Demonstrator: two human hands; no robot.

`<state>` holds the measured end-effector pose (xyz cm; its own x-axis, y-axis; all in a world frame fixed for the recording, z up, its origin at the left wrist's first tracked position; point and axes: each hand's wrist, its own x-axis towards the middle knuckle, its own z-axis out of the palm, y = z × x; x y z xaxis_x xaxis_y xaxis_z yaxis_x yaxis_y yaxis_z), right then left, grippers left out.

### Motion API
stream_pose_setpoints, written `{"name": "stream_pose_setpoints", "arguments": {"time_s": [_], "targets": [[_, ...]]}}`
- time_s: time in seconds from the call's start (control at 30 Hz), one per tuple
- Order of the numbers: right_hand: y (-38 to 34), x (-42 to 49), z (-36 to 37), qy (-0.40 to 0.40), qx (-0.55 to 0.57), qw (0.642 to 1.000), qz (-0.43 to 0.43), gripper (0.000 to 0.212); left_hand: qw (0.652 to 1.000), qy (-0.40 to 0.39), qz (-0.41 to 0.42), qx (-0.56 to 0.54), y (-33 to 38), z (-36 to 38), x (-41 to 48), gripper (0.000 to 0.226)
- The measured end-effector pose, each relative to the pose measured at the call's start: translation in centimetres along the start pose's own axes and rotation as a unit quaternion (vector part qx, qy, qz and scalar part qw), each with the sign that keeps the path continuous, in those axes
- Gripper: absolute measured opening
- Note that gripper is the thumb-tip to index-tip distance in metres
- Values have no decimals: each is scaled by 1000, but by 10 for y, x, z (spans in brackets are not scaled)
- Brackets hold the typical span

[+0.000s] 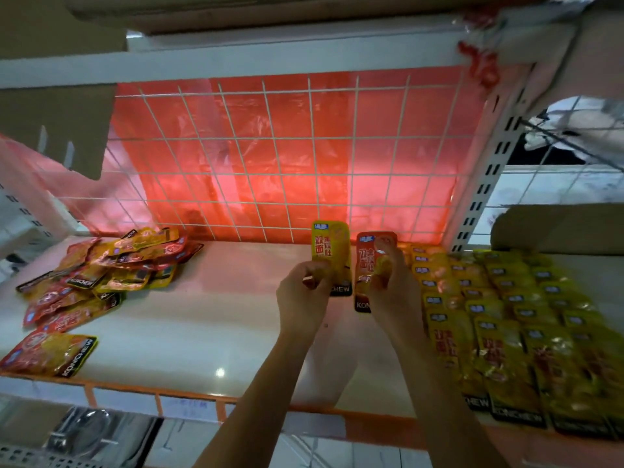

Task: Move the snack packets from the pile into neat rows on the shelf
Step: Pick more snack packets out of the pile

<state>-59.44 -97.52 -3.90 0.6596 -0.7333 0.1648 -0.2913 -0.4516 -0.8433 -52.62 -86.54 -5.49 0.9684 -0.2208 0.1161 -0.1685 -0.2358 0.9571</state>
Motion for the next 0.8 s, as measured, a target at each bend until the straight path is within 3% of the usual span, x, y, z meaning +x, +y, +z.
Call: {"name": "stream_pose_setpoints", "arguments": {"time_s": [0.1, 0.2, 0.3, 0.5, 0.8], "targets": [[13, 3, -27, 48, 2, 999, 13, 60, 998, -51, -34, 7, -2, 16, -12, 21], [26, 8, -50, 94, 0, 995, 19, 62, 994, -95, -17, 42, -6, 34, -24, 24], [36, 11, -71, 118, 4, 992, 52, 61, 990, -129, -24, 59, -10, 48, -38, 16], [50, 5, -92, 136, 8, 988, 67, 60, 983, -126, 6, 136, -8, 61, -47, 7], [64, -2, -103, 132, 11, 988, 73, 60, 966, -100, 29, 238, -1, 75, -50, 18]]}}
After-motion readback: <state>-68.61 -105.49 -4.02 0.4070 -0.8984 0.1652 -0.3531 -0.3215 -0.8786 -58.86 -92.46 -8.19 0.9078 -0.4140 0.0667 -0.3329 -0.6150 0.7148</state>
